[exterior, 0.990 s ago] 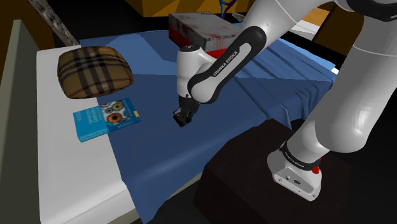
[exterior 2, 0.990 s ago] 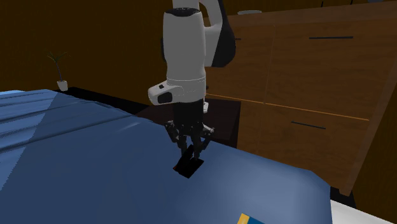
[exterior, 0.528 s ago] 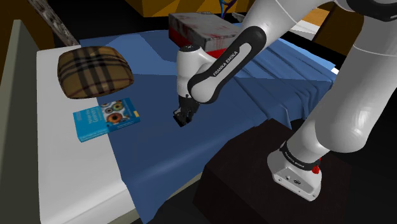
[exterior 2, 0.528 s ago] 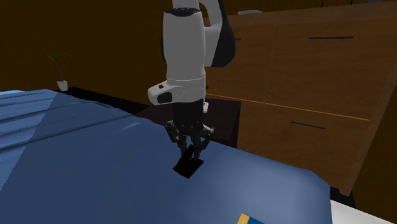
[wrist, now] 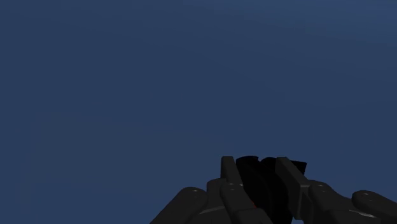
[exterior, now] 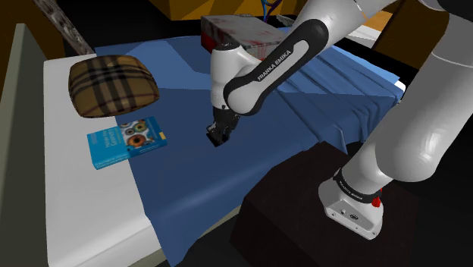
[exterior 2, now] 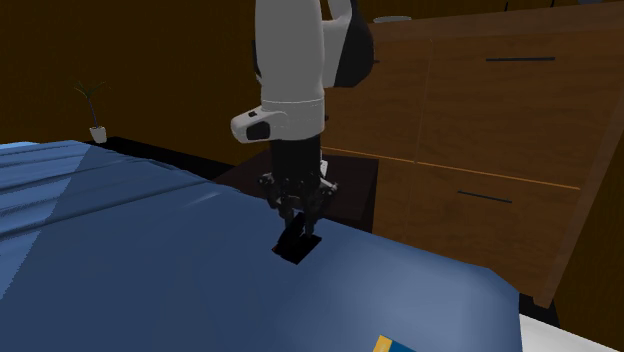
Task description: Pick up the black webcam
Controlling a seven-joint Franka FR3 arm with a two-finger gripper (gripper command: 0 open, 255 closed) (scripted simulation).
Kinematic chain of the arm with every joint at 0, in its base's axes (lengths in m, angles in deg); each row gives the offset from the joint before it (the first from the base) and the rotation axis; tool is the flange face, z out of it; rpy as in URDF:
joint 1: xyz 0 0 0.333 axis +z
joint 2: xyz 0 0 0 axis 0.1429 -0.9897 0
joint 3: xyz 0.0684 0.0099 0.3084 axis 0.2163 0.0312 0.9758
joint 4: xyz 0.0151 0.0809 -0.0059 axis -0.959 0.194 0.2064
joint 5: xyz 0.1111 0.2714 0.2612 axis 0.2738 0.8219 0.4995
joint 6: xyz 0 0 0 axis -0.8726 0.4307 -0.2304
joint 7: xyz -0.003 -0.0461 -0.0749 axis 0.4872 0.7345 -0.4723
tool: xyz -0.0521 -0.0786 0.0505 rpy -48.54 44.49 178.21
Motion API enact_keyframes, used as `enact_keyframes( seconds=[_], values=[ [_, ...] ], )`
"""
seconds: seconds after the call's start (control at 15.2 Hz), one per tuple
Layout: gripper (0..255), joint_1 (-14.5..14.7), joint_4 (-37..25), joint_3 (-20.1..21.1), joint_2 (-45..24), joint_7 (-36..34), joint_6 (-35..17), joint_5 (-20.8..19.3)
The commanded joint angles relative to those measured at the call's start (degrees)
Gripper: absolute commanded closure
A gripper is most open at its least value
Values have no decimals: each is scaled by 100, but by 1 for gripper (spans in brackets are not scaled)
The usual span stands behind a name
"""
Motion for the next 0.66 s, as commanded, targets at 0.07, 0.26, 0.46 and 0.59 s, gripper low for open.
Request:
enact_keyframes(
  seconds=[0.07, 0.26, 0.46, 0.59],
  values=[
    [255, -17, -36, 23, 220, 65, 252, 92],
    [255, -26, -73, 37, 424, 117, 487, 170],
    [255, -31, -122, 45, 618, 162, 724, 238],
    [255, -30, -125, 45, 628, 164, 736, 242]
  ],
)
